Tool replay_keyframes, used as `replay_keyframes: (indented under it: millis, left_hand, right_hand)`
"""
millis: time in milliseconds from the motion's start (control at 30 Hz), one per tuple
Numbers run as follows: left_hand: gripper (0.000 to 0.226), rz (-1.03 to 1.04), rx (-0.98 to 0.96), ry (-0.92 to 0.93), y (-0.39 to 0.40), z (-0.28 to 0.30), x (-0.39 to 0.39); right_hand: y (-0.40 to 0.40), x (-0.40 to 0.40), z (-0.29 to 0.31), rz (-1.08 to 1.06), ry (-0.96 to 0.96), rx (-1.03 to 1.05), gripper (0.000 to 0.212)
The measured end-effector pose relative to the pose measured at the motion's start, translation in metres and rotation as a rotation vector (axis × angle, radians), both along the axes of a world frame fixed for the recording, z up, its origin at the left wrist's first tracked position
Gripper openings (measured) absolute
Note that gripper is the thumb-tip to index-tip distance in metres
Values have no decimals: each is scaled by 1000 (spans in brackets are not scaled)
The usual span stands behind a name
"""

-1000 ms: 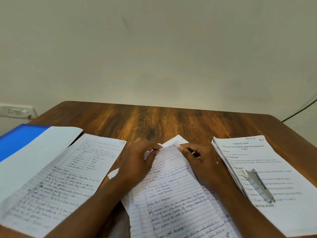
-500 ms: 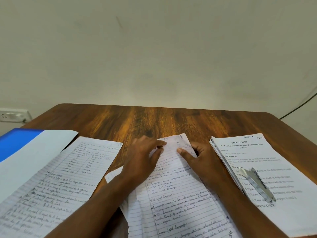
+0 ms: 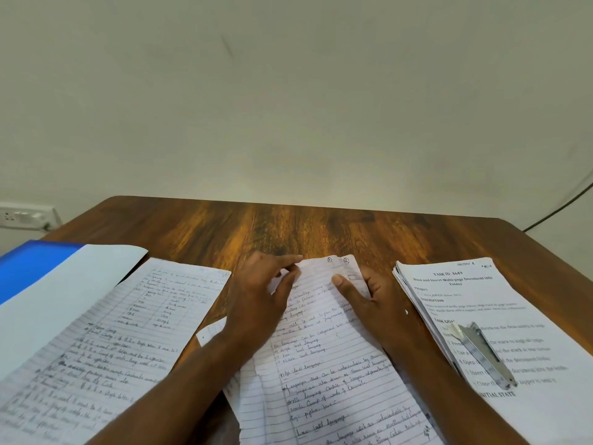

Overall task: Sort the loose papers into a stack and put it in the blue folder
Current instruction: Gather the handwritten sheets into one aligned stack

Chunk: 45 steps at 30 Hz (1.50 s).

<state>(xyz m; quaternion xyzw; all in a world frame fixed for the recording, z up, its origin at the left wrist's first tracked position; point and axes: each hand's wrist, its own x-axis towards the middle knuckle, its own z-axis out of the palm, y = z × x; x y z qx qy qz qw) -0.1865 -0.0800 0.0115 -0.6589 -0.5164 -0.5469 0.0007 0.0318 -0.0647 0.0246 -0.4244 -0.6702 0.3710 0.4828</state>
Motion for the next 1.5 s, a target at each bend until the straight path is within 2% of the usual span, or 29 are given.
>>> replay_keyframes:
  millis: [167, 500, 733, 900, 1033, 1133, 1233, 1333, 1400, 1500]
  left_hand:
    - [28, -19, -15, 10, 1, -1, 0]
    - [27, -51, -5, 2, 14, 7, 6]
    - [28, -86, 13, 45, 14, 6, 5]
    - [28, -77, 3, -10, 15, 5, 4]
    - [30, -92, -32, -98, 17, 7, 1]
    - [42, -127, -222, -172, 23, 10, -12]
    - [60, -244, -371, -432, 28, 11, -21]
    - [74, -459, -487, -731, 31, 10, -22]
    - [67, -570, -553, -797, 29, 11, -20]
    - [39, -607, -601, -748, 24, 11, -17]
  right_hand:
    - [5, 5, -5, -83, 151, 65, 14]
    - [12, 5, -12, -128, 85, 124, 15]
    - [11, 2, -13, -118, 36, 75, 11]
    - [12, 2, -13, -141, 33, 81, 10]
    - [14, 3, -14, -149, 94, 58, 11]
    - [16, 5, -12, -171, 230, -9, 10]
    - [17, 6, -8, -216, 404, -77, 10]
    - [18, 9, -4, -248, 569, -134, 11]
    - [18, 10, -3, -266, 587, -138, 12]
    - [17, 9, -3, -243, 573, -134, 10]
